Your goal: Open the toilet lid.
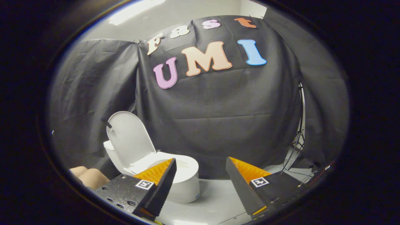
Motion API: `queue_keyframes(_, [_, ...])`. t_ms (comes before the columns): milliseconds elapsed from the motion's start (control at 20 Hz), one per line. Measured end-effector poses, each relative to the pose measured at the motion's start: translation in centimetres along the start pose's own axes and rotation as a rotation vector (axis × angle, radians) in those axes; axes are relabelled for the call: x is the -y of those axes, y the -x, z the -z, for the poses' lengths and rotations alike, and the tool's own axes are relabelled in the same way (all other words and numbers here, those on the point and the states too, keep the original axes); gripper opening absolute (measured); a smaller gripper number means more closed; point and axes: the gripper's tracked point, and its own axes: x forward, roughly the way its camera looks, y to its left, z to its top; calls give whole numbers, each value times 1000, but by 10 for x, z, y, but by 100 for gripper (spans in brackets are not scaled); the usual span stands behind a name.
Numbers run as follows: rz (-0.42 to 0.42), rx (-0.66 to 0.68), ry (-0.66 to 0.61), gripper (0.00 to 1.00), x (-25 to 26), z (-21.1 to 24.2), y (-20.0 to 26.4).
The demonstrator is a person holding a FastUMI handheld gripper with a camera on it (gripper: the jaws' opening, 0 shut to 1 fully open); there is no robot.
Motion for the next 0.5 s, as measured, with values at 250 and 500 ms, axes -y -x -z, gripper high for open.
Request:
queue_keyframes(250, [68,34,9,97,13,-3,10])
queue_keyframes(500, [99,95,-10,97,17,-12,27])
